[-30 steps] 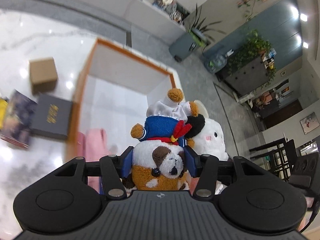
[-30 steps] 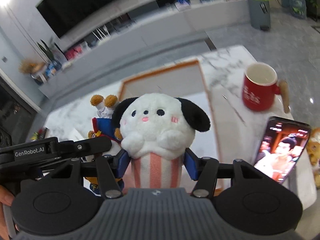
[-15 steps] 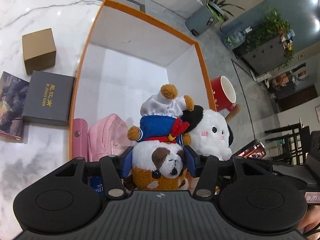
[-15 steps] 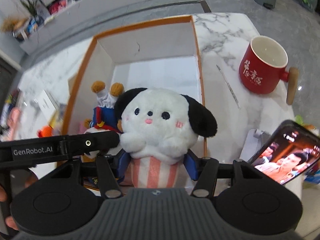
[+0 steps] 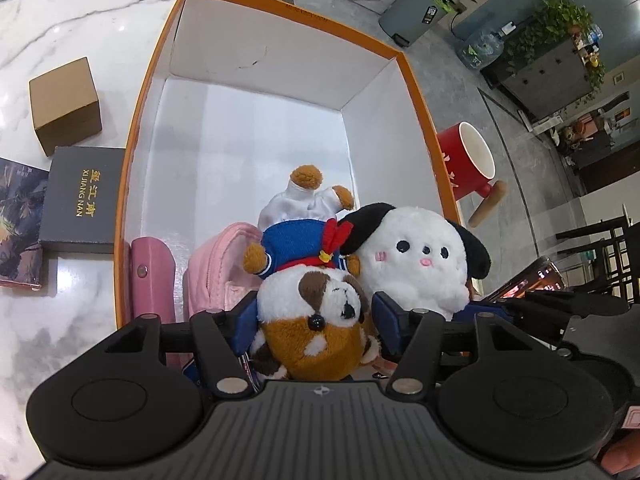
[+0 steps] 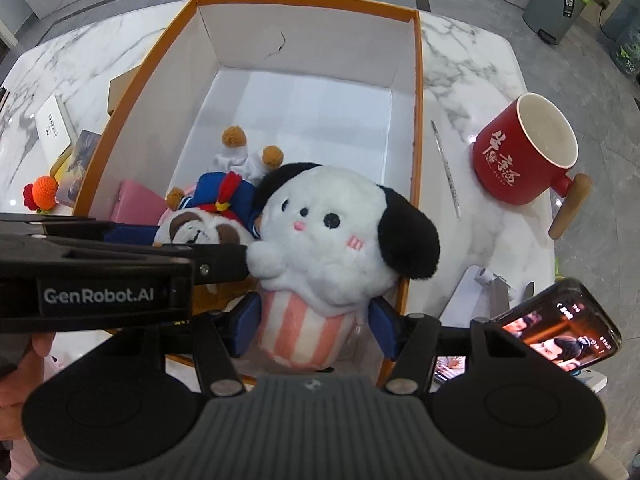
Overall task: Organize objects
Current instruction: 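Lower the dog plush with the left gripper while the right lowers the popcorn plush, then open both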
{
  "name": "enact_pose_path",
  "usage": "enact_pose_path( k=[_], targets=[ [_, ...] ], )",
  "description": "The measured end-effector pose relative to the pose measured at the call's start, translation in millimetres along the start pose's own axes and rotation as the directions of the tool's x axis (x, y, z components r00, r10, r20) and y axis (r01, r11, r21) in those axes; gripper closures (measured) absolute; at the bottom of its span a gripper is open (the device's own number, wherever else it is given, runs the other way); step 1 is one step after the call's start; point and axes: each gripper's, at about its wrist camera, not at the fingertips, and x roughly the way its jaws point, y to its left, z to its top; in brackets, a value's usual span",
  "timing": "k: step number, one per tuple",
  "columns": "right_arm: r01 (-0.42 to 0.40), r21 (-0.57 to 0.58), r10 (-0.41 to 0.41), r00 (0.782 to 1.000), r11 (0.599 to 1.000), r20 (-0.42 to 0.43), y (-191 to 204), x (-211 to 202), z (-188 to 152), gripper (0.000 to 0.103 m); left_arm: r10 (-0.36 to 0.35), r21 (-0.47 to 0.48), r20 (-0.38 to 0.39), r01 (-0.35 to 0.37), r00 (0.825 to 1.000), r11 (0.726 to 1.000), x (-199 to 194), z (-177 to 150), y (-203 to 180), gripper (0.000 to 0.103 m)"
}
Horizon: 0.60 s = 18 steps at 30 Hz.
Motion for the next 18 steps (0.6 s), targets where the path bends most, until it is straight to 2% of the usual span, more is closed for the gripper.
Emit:
enact_pose_path(
  k=[2,3,5,9,12,18],
  targets=[
    [-0.011,0.004,0.011,1.0,1.0,-0.008,-2.4,-2.2,-0.9,0.042,0.005,0.022,-0.01,-0.005,1.0,1.0,0.6,0.6,-3.0,0.034],
    [-0.017,0.004,0.017,1.0,1.0,-0.013,-3.2,-2.6,-1.5,0.042,0.005,0.047,-0.014,-0.004,1.0,0.999,0.8,1.4,-4.4,0.028],
    [-0.03,-0.002,0.03,0.999,1.0,-0.023,-4.1,-5.0,-3.4,0.042,0.001,0.101,-0.023,0.001,1.0,0.995,0.6,0.5,-7.9,0.023],
    [-0.033,-0.023,0.032,0.999,0.999,-0.02,-2.7,-14.0,-7.6,0.046,0.011,0.143,-0.032,-0.006,0.999,0.99,-4.6,-0.8,-10.3,0.023],
    [-0.026,-0.047,0.026,1.0,0.999,-0.002,-2.5,-23.0,-9.4,0.054,0.012,0.188,-0.033,-0.005,0.999,0.982,-12.7,-0.4,-13.6,0.022],
    [0.03,-0.098,-0.026,0.998,0.995,0.05,-0.7,-33.3,-8.3,0.06,0.036,0.284,0.019,-0.04,0.999,0.958,-29.6,4.3,-31.1,0.023]
  ],
)
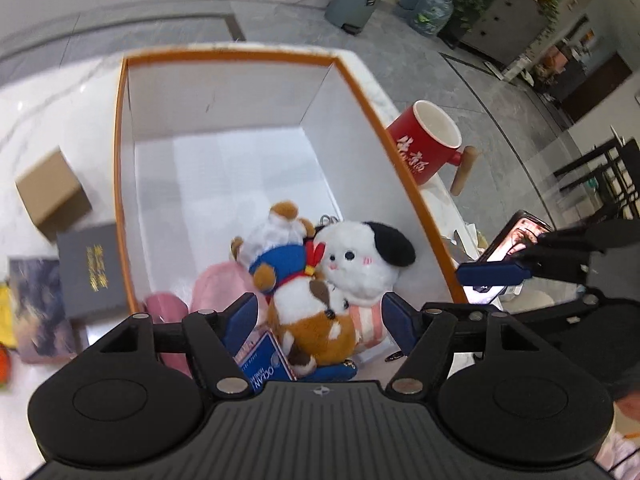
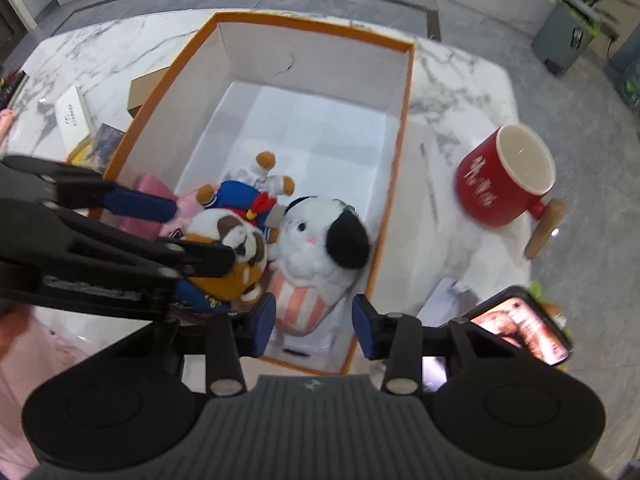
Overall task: Organize objects
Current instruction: 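Lower the dog plush with the left gripper while the right lowers the popcorn plush, then open both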
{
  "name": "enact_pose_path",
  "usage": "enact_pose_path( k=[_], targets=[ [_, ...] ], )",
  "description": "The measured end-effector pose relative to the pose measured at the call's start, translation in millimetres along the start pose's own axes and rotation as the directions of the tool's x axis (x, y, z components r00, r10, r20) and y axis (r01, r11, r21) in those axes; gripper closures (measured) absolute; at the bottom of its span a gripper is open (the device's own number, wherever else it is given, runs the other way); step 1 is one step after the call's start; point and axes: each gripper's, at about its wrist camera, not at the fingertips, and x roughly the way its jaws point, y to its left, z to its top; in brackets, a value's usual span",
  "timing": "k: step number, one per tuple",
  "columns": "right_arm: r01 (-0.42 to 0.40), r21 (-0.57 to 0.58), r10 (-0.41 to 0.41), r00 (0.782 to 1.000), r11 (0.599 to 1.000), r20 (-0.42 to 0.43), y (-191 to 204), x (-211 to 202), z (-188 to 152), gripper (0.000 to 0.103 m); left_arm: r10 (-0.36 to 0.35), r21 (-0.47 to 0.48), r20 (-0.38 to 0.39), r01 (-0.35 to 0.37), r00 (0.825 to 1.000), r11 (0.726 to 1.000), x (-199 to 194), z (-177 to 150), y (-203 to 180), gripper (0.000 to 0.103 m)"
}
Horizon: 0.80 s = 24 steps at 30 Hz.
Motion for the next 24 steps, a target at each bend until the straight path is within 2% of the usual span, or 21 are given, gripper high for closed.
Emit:
enact_pose_path(
  k=[2,5,6,8,10,12,21,24],
  targets=[
    [0.014,-0.016,-0.014,1.0,1.0,0.009,0.0,0.6,0.6,0.065,0.014,0.046,0.009,-0.014,1.0,0.999,-4.3,2.3,-2.6,0.03],
    [0.022,-0.04,-0.021,0.999,0.999,0.03,0.3,1.5,2.2,0.067,0.042,0.084,0.003,-0.042,0.999,0.996,2.3,10.4,-6.6,0.04],
    [0.032,-0.058,-0.029,0.999,0.998,0.041,1.1,2.0,3.3,0.067,0.043,0.103,-0.009,-0.042,0.999,0.994,5.8,11.1,-7.1,0.047],
    [0.05,-0.1,-0.044,0.997,0.994,0.069,2.7,3.4,5.9,0.067,0.049,0.131,-0.055,-0.042,0.997,0.991,17.1,10.4,-8.2,0.054],
    [0.067,-0.155,-0.051,0.993,0.986,0.103,5.4,6.2,7.0,0.067,0.052,0.137,-0.078,-0.041,0.996,0.99,25.5,7.7,-6.5,0.055],
    [0.095,-0.219,-0.07,0.99,0.971,0.118,8.7,12.5,9.4,0.066,0.023,0.12,-0.087,-0.012,0.996,0.993,30.6,7.2,-3.9,0.055],
    [0.131,-0.419,-0.096,0.99,0.898,0.105,24.4,47.4,14.0,0.067,-0.039,0.088,-0.123,0.05,0.992,0.995,43.5,9.2,4.4,0.058],
    [0.143,-0.449,-0.116,0.989,0.882,0.088,27.5,55.5,13.4,0.073,-0.077,0.055,-0.132,0.084,0.988,0.995,49.9,8.2,11.8,0.058]
  ],
)
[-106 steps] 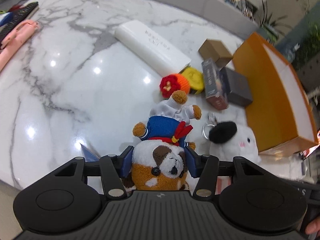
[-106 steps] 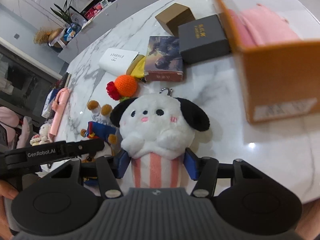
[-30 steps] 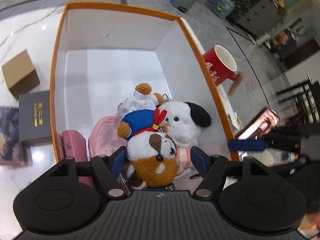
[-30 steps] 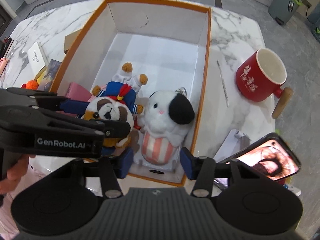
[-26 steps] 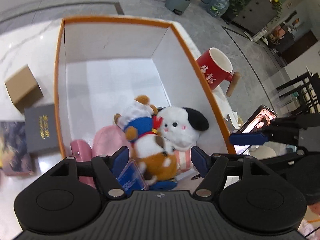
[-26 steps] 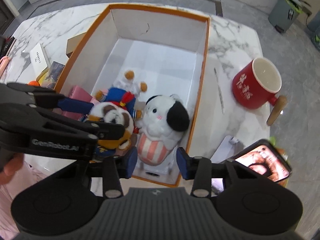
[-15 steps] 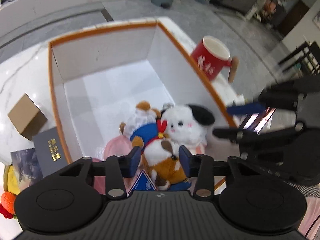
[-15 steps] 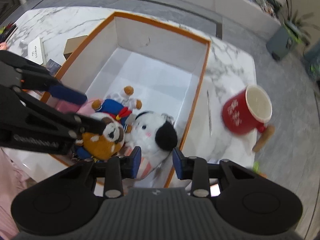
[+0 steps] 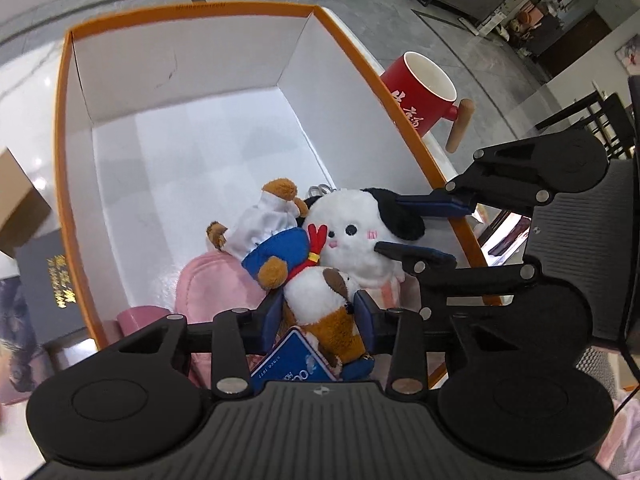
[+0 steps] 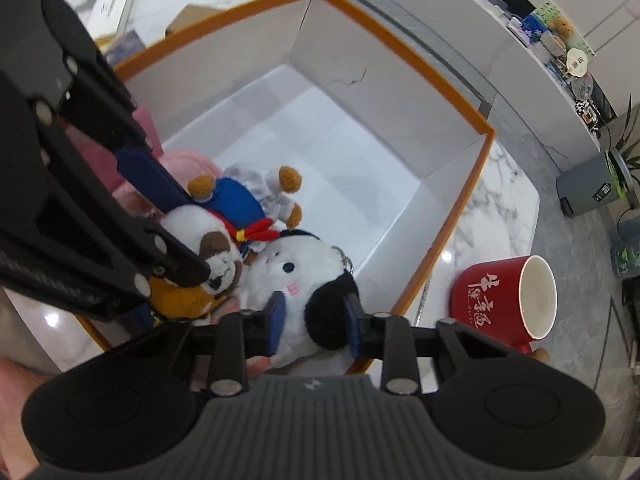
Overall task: Organize objects
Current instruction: 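Lower the dog plush with the left gripper while the right lowers the popcorn plush, then open both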
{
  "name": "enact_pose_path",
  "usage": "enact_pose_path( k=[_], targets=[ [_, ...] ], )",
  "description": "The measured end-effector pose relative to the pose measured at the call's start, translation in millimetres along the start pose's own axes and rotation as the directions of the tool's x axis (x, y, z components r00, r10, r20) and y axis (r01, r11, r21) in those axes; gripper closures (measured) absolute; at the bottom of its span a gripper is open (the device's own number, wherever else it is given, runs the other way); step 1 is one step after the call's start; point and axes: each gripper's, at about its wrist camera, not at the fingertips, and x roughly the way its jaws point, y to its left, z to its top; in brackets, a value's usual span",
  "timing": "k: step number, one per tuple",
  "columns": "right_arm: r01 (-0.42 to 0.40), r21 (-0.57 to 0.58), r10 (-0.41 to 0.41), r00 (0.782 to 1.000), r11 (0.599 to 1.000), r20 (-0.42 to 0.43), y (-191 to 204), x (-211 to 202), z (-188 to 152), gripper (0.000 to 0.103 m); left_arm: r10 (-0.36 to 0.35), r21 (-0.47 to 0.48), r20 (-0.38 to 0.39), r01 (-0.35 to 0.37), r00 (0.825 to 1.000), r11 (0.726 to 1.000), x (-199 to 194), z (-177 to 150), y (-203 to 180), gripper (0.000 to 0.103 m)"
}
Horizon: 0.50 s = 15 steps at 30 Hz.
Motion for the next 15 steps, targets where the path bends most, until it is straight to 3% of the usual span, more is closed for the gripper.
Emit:
enact_pose_path(
  k=[6,10,15],
  targets=[
    [0.002,0.014,-0.002,1.0,1.0,0.002,0.0,-0.2,1.7,0.073,-0.038,-0.036,0.001,0.038,0.999,0.999,4.9,0.0,6.5,0.056],
    [0.005,0.05,-0.006,1.0,0.999,0.029,2.6,-11.6,0.8,0.073,-0.031,0.003,0.009,0.031,0.999,1.0,-6.2,-0.9,5.8,0.054],
    [-0.067,0.141,0.055,0.994,0.988,0.091,2.4,-34.0,-2.0,0.073,0.002,0.078,0.025,-0.004,1.0,0.997,-34.8,-0.2,4.1,0.046]
  ],
)
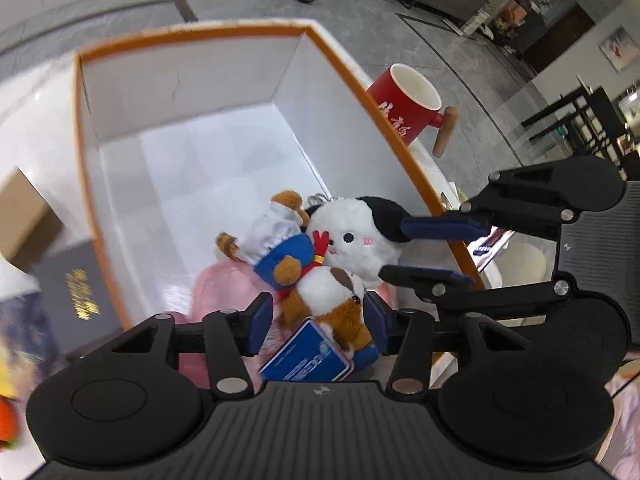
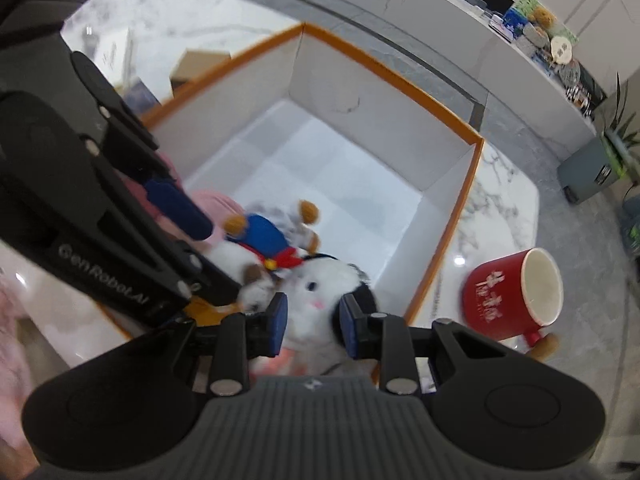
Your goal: Organize objects
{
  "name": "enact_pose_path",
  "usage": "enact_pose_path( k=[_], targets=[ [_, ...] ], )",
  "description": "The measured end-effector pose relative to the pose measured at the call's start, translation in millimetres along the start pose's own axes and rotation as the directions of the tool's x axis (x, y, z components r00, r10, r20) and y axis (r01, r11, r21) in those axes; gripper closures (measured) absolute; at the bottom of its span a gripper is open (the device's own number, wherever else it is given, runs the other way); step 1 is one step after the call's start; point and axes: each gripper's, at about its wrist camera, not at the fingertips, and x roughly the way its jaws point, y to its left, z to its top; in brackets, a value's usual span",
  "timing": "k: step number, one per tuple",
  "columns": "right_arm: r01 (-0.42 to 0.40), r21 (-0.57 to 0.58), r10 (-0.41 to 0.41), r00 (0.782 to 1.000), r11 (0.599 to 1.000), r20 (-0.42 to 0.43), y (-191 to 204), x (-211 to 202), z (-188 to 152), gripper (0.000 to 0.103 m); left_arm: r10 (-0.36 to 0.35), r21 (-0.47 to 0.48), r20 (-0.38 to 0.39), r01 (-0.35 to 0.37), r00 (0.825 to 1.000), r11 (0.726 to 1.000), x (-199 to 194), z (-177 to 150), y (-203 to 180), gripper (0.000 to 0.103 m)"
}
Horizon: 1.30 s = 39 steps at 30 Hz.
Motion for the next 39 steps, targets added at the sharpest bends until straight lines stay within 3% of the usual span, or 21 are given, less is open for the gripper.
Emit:
enact_pose_path(
  k=[4,8,12,14,17,21,24,27,29,31,35,39],
  targets=[
    [-0.083,0.125,0.079,0.996,0.989,0.038,-3.4,-11.3,-0.4,0.072,0.081,0.116,-0.022,-0.078,0.996,0.99,-16.6,-1.2,-7.4,0.046],
    [-0.165,0.227,0.152,0.986,0.96,0.074,-2.1,-10.6,4.3,0.068,0.185,0.288,-0.053,-0.162,0.981,0.944,-14.9,-6.4,-16.9,0.047],
    [-0.148,0.262,0.138,0.989,0.954,0.056,3.2,6.1,6.6,0.062,0.235,0.44,-0.077,-0.179,0.969,0.88,0.8,-14.1,-24.5,0.053],
    [-0.168,0.305,0.161,0.986,0.938,0.05,-1.0,15.7,3.0,0.054,0.239,0.502,-0.099,-0.159,0.966,0.85,9.0,-16.7,-27.5,0.054],
    [-0.209,0.363,0.2,0.978,0.908,0.062,-8.5,20.2,-1.1,0.053,0.254,0.569,-0.13,-0.138,0.958,0.811,24.5,-17.7,-31.9,0.057],
    [-0.233,0.39,0.222,0.972,0.891,0.072,-12.9,18.2,-5.9,0.055,0.328,0.645,-0.13,-0.171,0.936,0.744,38.9,-21.5,-32.0,0.065],
    [-0.265,0.417,0.253,0.964,0.869,0.086,-15.4,14.8,-9.7,0.054,0.315,0.651,-0.159,-0.141,0.936,0.746,44.6,-22.0,-32.5,0.066],
    [-0.288,0.426,0.273,0.957,0.858,0.099,-13.4,14.5,-10.6,0.052,0.347,0.699,-0.143,-0.153,0.927,0.698,52.8,-26.8,-37.5,0.069],
    [-0.277,0.427,0.263,0.96,0.861,0.093,-10.2,17.4,-9.0,0.046,0.353,0.701,-0.158,-0.147,0.922,0.698,57.4,-26.0,-37.4,0.07],
    [-0.286,0.435,0.276,0.957,0.854,0.089,-9.2,22.3,-8.2,0.044,0.352,0.7,-0.172,-0.137,0.92,0.701,61.3,-27.3,-37.4,0.082],
    [-0.318,0.47,0.313,0.945,0.824,0.092,-9.8,30.5,-8.9,0.043,0.36,0.697,-0.161,-0.153,0.919,0.701,63.1,-33.1,-38.0,0.09],
    [-0.321,0.475,0.311,0.945,0.82,0.101,-10.9,28.1,-12.1,0.053,0.352,0.685,-0.127,-0.175,0.928,0.708,50.7,-36.2,-42.3,0.093]
  ],
)
